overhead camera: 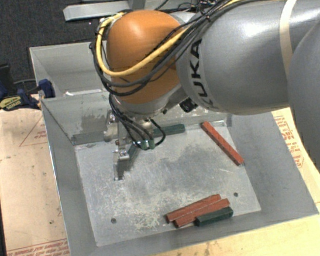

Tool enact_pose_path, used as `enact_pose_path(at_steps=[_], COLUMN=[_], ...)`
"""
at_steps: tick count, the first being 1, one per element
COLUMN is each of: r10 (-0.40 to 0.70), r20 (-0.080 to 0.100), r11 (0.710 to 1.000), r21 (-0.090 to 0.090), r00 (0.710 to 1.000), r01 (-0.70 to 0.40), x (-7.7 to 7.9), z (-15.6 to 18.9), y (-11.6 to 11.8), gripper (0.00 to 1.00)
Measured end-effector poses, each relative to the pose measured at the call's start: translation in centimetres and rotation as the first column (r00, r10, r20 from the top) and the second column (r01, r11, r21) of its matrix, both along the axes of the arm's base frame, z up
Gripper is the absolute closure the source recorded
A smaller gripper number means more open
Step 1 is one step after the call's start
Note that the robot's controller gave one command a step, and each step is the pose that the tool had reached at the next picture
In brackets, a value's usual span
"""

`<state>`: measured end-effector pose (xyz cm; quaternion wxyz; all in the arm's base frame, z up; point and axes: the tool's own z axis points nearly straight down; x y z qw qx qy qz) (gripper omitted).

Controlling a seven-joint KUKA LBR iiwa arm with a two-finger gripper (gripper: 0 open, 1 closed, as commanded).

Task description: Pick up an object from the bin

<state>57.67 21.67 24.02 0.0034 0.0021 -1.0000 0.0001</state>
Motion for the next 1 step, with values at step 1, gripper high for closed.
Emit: enact_pose_path(at_steps=[1], r10=[-0.003], r20=[0.008], r11=[1.0], r21=[0.001], r00=[1.0], r01=[0.003], x=[0.18], z=[0.48], y=[-0.12], gripper=[0.0])
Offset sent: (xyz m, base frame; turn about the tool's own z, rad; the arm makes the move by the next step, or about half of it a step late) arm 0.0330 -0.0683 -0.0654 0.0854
